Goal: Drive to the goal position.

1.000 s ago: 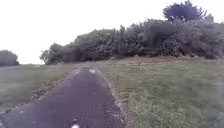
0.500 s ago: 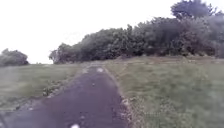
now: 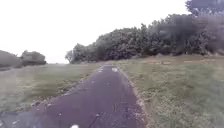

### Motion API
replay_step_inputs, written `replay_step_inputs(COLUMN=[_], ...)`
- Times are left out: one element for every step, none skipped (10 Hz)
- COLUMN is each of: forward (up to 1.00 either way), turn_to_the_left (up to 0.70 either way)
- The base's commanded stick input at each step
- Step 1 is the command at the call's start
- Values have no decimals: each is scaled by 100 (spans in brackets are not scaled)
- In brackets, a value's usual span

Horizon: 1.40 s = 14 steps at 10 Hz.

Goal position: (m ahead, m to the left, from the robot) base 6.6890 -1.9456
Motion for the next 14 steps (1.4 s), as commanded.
replay_step_inputs(forward=[0, 0, 0, 0, 0, 28, 54, 70, 70, 70, 60, 60, 60, 60], turn_to_the_left=[0, 0, 0, 0, 0, 0, 0, 0, 0, 0, 0, 0, 0, 0])
